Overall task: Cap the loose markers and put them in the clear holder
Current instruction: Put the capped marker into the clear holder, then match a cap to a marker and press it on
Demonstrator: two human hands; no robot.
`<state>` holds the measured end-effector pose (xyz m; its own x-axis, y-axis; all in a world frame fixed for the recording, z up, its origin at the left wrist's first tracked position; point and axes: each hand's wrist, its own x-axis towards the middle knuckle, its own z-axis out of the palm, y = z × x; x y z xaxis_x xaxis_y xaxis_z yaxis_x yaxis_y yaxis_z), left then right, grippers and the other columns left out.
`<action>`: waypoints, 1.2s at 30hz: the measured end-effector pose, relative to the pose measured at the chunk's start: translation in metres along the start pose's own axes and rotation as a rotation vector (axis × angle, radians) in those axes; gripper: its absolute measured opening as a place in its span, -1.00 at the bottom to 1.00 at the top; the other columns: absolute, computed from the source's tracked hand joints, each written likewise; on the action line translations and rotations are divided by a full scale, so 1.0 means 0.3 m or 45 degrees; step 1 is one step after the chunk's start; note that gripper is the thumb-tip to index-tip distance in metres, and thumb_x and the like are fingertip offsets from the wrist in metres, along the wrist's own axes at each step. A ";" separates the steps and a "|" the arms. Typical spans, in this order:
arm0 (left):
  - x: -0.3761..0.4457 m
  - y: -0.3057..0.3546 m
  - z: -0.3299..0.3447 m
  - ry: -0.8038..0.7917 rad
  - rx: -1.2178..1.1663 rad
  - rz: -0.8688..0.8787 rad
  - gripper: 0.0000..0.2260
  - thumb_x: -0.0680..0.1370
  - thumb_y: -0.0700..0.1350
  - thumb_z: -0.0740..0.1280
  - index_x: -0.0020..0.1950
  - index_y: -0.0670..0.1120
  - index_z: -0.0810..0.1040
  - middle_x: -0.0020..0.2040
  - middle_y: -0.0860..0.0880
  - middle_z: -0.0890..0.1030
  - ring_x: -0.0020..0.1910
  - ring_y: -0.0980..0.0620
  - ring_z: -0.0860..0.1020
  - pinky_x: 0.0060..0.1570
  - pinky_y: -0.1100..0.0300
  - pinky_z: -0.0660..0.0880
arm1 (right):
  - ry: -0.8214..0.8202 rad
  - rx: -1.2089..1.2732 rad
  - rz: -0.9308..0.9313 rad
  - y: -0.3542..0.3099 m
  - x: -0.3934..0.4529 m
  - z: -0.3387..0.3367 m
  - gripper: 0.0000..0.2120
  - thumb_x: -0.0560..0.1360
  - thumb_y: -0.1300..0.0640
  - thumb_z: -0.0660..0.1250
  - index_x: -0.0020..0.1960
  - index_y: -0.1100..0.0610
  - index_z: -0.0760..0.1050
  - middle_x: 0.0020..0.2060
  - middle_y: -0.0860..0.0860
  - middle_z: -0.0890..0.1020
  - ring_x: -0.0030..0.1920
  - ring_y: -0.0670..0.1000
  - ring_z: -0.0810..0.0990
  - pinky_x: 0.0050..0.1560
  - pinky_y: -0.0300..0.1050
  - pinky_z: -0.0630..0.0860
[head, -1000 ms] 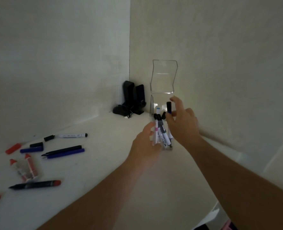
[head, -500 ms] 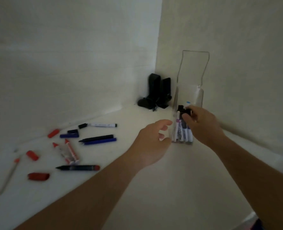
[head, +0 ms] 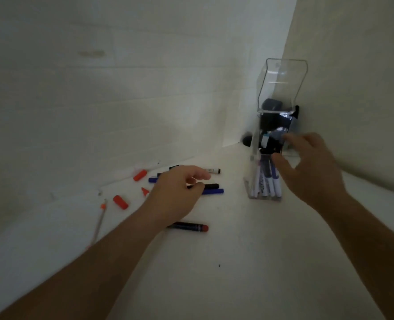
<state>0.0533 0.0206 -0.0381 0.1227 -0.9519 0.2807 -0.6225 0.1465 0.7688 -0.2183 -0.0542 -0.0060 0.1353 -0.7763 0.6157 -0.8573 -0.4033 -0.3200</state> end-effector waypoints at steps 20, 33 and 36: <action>0.432 -0.280 -0.037 -0.005 0.771 -0.199 -0.81 0.59 -0.07 0.29 0.05 -0.07 0.68 0.04 -0.09 0.68 0.02 -0.09 0.61 0.01 0.11 0.54 | -0.720 0.077 0.031 -0.267 0.249 0.592 -0.72 0.68 -0.14 0.15 0.14 0.05 0.45 0.00 0.09 0.61 -0.07 0.11 0.59 -0.04 0.07 0.60; 0.034 -0.116 -0.015 0.331 -0.065 -0.049 -0.79 0.46 -0.19 0.51 0.00 0.07 0.63 -0.11 0.19 0.69 -0.12 0.33 0.62 -0.11 0.49 0.48 | -0.398 0.557 -0.126 -0.220 -0.067 0.274 -0.82 0.57 -0.22 0.33 -0.07 -0.18 0.64 -0.26 -0.14 0.67 -0.24 -0.15 0.61 -0.26 -0.18 0.53; 0.012 -0.112 0.006 0.319 -0.090 -0.012 -0.78 0.48 -0.22 0.48 0.04 0.06 0.64 -0.08 0.20 0.69 -0.08 0.31 0.63 -0.12 0.50 0.49 | -0.297 0.531 -0.217 -0.204 -0.090 0.276 -0.82 0.54 -0.17 0.41 -0.04 -0.11 0.71 -0.25 -0.15 0.71 -0.19 -0.13 0.65 -0.14 -0.19 0.58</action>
<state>0.0732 0.0117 -0.0639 0.3213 -0.8583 0.4001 -0.5658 0.1648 0.8079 -0.1283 -0.0487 -0.0627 0.4042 -0.7509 0.5222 -0.5484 -0.6559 -0.5187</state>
